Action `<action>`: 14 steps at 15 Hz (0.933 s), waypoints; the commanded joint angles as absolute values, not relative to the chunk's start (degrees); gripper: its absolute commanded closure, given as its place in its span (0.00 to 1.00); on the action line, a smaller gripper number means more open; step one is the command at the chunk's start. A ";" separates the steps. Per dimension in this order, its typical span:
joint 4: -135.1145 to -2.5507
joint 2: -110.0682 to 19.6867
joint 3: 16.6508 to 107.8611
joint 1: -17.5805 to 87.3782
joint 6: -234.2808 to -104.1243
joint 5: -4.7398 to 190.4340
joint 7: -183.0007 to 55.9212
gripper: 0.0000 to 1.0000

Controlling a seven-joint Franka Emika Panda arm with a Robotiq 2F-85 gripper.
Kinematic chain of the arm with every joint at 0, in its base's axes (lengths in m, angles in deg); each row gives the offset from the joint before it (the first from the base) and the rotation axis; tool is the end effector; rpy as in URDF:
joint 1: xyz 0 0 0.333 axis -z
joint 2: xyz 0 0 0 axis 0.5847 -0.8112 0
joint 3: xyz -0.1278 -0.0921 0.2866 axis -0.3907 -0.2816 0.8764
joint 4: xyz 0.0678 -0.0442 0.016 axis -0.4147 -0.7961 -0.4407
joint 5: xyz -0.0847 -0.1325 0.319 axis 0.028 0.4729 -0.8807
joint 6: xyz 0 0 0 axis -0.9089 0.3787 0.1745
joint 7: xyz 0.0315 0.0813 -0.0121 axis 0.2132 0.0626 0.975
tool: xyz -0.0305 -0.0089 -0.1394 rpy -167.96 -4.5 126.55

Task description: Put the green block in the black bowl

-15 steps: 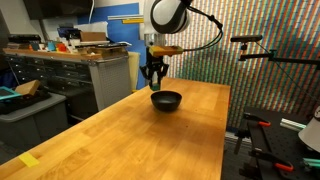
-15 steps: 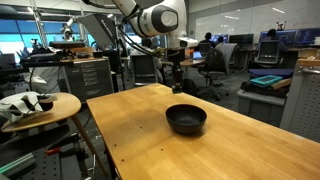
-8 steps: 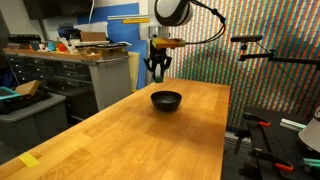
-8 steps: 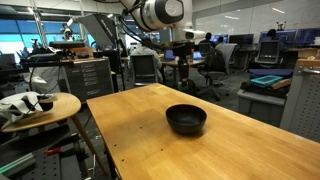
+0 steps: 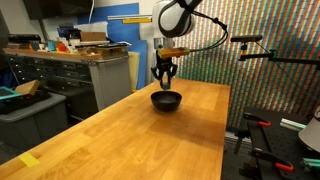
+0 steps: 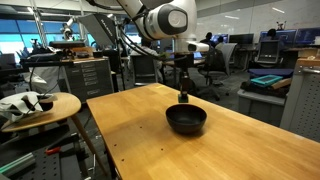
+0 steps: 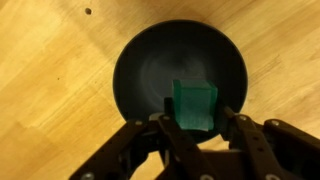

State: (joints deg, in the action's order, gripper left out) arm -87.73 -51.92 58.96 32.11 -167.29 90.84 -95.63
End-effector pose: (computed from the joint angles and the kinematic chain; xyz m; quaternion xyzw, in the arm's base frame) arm 0.5914 -0.0347 0.2736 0.9418 -0.3344 -0.0052 0.0336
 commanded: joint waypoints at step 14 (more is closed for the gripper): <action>-85.76 -62.29 57.05 33.85 -175.37 89.10 -97.15 0.83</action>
